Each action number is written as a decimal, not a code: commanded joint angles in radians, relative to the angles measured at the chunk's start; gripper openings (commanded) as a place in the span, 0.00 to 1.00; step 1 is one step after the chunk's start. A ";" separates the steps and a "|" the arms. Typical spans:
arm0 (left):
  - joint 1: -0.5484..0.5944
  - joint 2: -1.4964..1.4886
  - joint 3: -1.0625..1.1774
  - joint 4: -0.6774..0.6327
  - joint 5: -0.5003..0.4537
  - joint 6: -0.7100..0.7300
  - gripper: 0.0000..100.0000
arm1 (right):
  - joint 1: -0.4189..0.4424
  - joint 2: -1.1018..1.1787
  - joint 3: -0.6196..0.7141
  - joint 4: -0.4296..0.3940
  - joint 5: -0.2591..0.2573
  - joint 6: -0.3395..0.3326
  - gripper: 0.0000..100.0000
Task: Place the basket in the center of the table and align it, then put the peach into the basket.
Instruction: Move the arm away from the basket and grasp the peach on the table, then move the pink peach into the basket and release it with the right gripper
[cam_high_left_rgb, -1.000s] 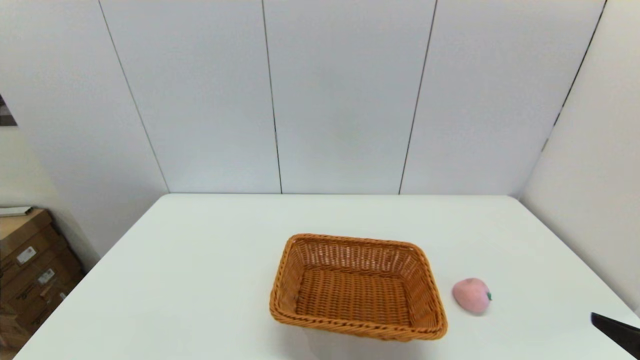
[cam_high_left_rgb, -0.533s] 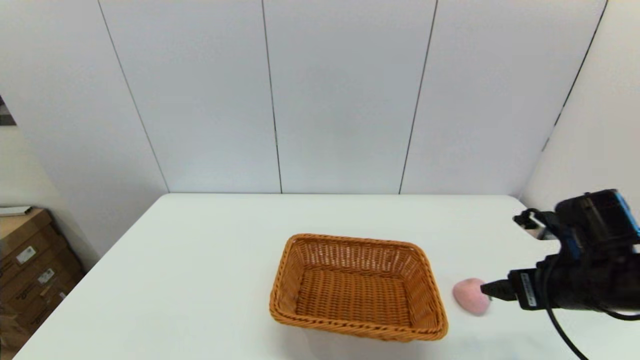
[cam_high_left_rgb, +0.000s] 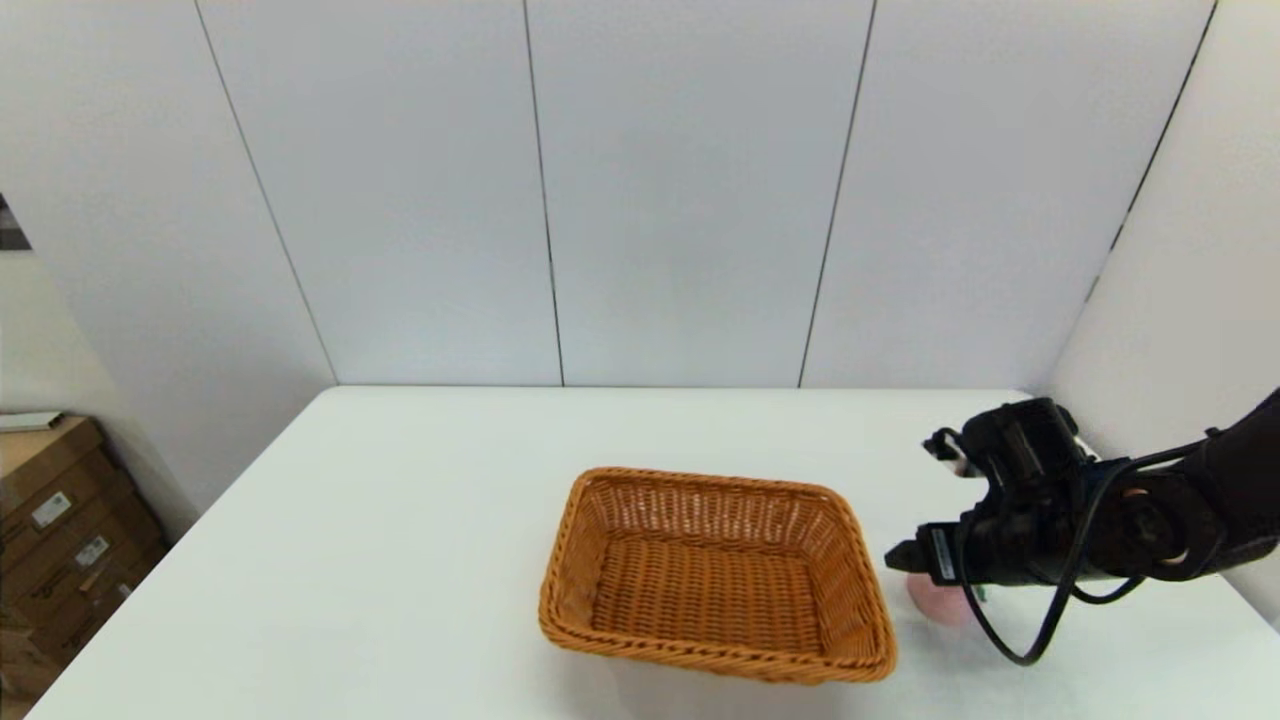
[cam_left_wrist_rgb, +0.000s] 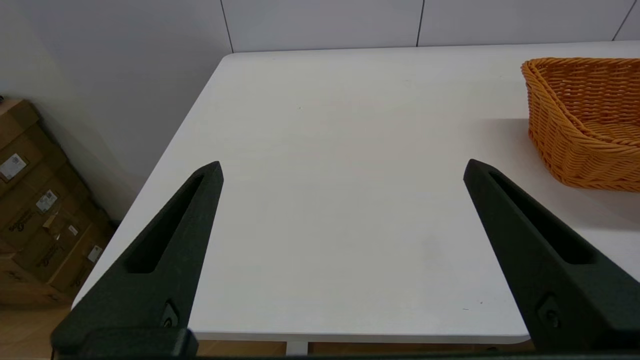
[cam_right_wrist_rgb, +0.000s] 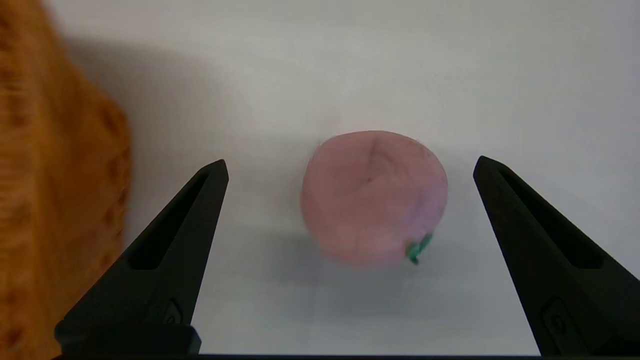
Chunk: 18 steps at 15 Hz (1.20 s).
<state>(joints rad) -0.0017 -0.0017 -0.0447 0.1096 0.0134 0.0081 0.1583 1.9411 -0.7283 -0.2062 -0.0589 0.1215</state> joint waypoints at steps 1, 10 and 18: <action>0.000 0.002 0.000 0.001 0.000 0.001 1.00 | -0.008 0.099 -0.013 -0.004 -0.048 0.010 0.00; 0.000 0.002 0.000 0.001 0.002 0.001 1.00 | -0.017 0.007 -0.023 0.008 -0.041 0.050 0.00; 0.000 0.000 0.000 0.001 0.000 0.001 1.00 | 0.020 -0.171 -0.123 0.165 -0.036 0.053 0.00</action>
<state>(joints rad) -0.0017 -0.0013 -0.0447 0.1100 0.0138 0.0104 0.1509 1.8700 -0.7845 -0.1123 -0.0977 0.1721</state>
